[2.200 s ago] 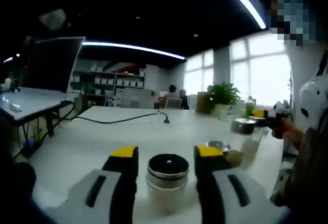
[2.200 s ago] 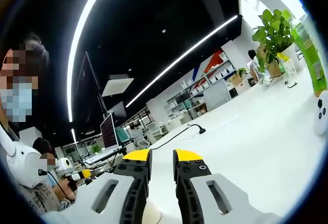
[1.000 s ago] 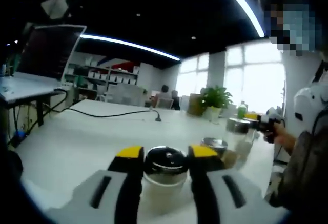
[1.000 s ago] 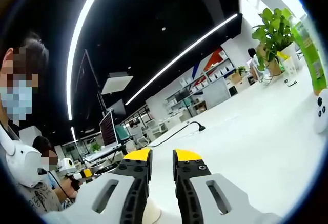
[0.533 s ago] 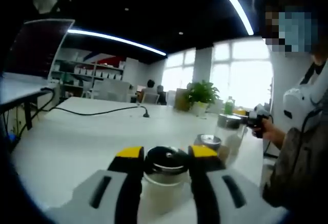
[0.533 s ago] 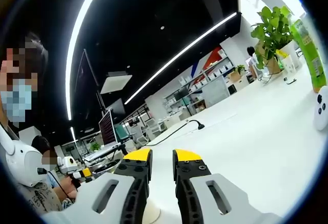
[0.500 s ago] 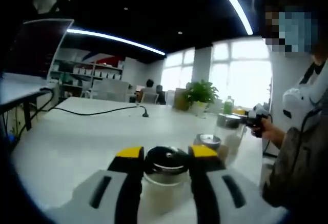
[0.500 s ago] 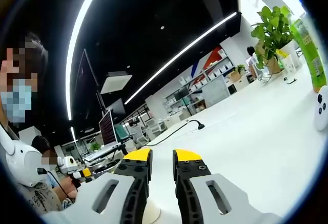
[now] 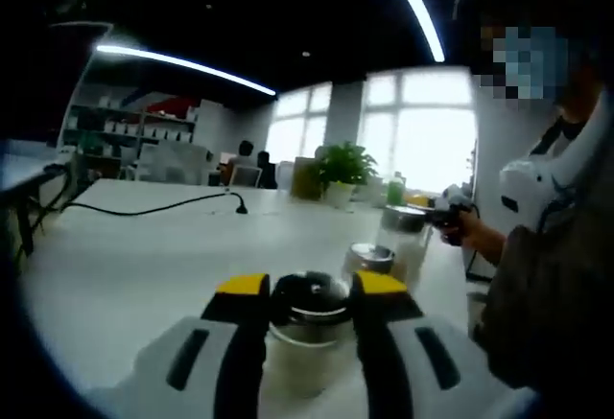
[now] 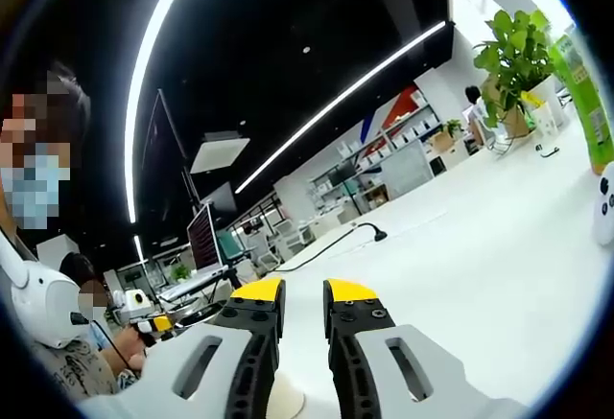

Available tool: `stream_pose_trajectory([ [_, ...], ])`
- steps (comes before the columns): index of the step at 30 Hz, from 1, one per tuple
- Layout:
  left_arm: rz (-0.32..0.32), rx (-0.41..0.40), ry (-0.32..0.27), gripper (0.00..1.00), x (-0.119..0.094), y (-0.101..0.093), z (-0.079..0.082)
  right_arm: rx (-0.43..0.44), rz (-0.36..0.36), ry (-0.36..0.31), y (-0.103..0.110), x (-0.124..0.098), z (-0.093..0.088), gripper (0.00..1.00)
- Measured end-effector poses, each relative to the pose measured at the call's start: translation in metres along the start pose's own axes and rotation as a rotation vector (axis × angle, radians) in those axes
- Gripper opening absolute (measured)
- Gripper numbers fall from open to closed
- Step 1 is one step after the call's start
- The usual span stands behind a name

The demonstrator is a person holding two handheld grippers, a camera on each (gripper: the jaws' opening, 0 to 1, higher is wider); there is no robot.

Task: Rotate the seasoning bottle until the label or dispensing opening points toward the visible target arrow and the bottle remains upright within the marked orientation range

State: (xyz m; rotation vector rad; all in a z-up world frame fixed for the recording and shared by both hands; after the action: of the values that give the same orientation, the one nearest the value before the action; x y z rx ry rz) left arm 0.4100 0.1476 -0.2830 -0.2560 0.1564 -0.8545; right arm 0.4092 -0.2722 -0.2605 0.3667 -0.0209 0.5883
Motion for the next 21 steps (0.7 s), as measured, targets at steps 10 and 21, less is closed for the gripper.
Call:
stream_pose_trajectory([
  [10, -0.117, -0.014, 0.017, 0.36, 0.0016, 0.0017, 0.0000, -0.001, 0.000, 0.007, 0.0007, -0.0012, -0.0015, 0.15],
  [21, -0.157, -0.012, 0.035, 0.36, 0.0027, 0.0026, 0.0012, 0.001, -0.006, 0.005, 0.0001, -0.0046, -0.0027, 0.15],
])
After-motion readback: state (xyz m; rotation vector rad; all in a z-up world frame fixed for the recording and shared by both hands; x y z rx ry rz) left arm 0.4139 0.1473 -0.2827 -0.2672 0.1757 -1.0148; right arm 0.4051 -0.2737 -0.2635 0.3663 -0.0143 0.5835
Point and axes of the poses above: the point that each gripper's makers call its tool centre point, and the gripper's own axes: x roughly forward along the fingers, y roughly to its left, z roughly out of its top, the point moved 6 cm from there along -x, roughly backward along the fingers, and after that the axes turned 8 degrees about -x, right-handed, at the moved point
